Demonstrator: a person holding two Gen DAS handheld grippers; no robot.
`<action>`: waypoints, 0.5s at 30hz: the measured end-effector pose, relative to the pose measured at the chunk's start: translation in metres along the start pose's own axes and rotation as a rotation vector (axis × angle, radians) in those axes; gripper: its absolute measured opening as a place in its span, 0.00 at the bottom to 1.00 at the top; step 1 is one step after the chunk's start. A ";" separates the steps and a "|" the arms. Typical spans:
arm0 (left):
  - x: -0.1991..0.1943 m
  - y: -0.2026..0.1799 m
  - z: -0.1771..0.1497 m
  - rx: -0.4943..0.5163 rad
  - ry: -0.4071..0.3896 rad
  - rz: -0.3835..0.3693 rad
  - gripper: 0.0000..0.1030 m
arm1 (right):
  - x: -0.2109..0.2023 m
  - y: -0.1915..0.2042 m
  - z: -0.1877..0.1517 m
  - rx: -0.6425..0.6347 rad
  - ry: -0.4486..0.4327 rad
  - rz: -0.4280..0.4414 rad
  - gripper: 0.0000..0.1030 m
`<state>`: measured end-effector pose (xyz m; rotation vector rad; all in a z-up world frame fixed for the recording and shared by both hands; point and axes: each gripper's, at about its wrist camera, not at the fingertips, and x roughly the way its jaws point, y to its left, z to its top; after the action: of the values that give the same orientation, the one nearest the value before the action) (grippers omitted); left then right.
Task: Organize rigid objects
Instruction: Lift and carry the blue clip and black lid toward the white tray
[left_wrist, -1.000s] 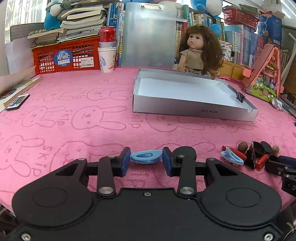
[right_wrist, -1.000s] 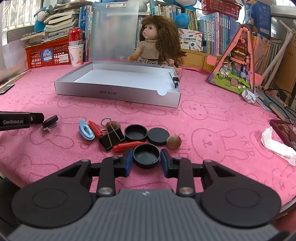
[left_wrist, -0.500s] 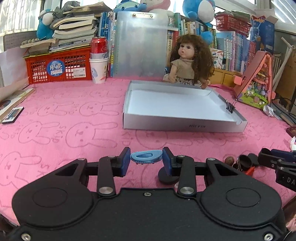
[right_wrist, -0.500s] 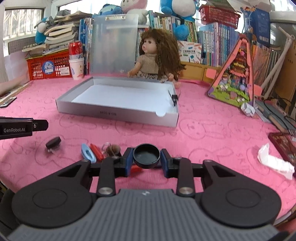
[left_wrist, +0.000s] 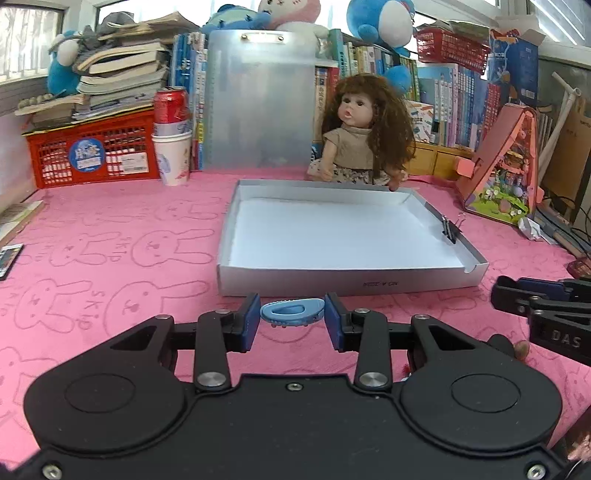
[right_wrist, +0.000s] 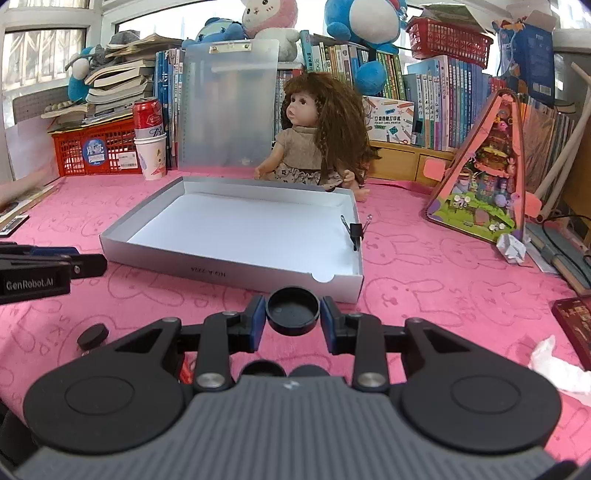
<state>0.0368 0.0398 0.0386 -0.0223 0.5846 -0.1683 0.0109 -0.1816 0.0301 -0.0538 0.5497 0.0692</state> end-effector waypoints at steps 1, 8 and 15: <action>0.002 -0.002 0.001 0.002 0.003 -0.003 0.34 | 0.002 0.000 0.001 0.003 0.003 0.002 0.36; 0.013 -0.008 0.008 0.008 0.011 -0.013 0.34 | 0.013 0.000 0.006 0.005 0.008 0.012 0.36; 0.025 -0.010 0.019 0.014 0.018 -0.013 0.34 | 0.024 -0.005 0.016 0.009 0.006 0.020 0.36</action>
<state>0.0661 0.0249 0.0410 -0.0109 0.6010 -0.1852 0.0403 -0.1841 0.0310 -0.0394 0.5564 0.0862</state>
